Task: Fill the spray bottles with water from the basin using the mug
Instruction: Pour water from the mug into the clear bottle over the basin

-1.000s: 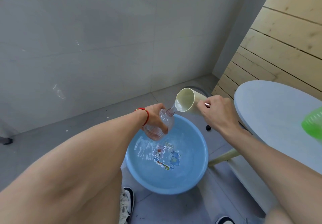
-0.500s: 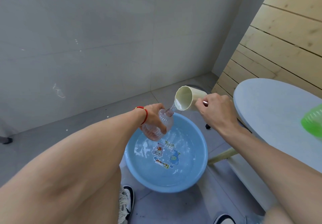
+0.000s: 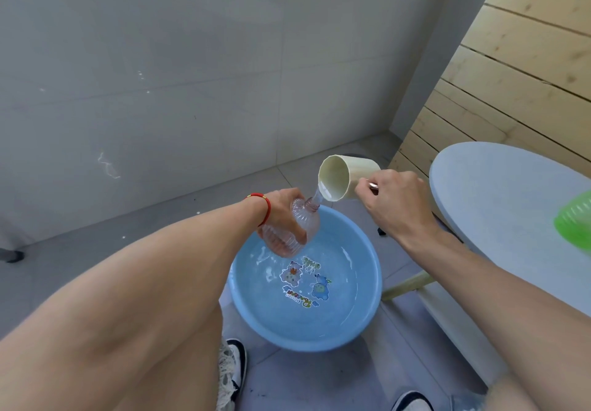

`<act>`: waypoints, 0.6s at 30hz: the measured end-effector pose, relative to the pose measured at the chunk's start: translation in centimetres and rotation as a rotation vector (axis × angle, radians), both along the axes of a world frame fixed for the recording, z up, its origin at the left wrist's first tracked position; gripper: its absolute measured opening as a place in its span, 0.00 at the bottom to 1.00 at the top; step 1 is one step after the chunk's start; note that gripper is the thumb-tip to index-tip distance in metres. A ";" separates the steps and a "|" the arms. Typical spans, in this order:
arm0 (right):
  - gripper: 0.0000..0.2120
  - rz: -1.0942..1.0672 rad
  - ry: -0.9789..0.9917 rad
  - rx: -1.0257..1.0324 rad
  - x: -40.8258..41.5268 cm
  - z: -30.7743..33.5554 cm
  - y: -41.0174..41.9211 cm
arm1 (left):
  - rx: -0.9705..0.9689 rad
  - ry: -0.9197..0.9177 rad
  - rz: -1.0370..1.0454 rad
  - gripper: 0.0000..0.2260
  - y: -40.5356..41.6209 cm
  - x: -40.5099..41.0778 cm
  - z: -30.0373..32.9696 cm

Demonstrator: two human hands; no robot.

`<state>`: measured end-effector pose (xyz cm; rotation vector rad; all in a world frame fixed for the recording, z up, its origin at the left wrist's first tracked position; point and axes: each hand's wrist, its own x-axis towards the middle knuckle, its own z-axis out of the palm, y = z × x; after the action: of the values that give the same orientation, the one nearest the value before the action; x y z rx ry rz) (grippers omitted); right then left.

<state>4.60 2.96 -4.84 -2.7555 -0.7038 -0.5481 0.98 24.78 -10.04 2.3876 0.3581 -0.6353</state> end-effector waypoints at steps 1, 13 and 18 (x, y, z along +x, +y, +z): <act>0.19 0.003 -0.001 0.001 0.0 0.0 0.0 | -0.003 -0.004 0.000 0.44 0.0 0.0 0.0; 0.19 0.003 -0.103 -0.022 0.6 -0.5 0.1 | -0.011 -0.020 -0.009 0.44 0.3 0.2 -0.2; 0.20 0.029 -0.133 -0.013 0.6 -0.7 0.0 | -0.028 -0.016 0.001 0.44 0.3 0.3 -0.3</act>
<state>5.20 3.00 -5.51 -2.7359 -0.7782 -0.7290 1.27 25.08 -10.31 2.3644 0.3418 -0.6169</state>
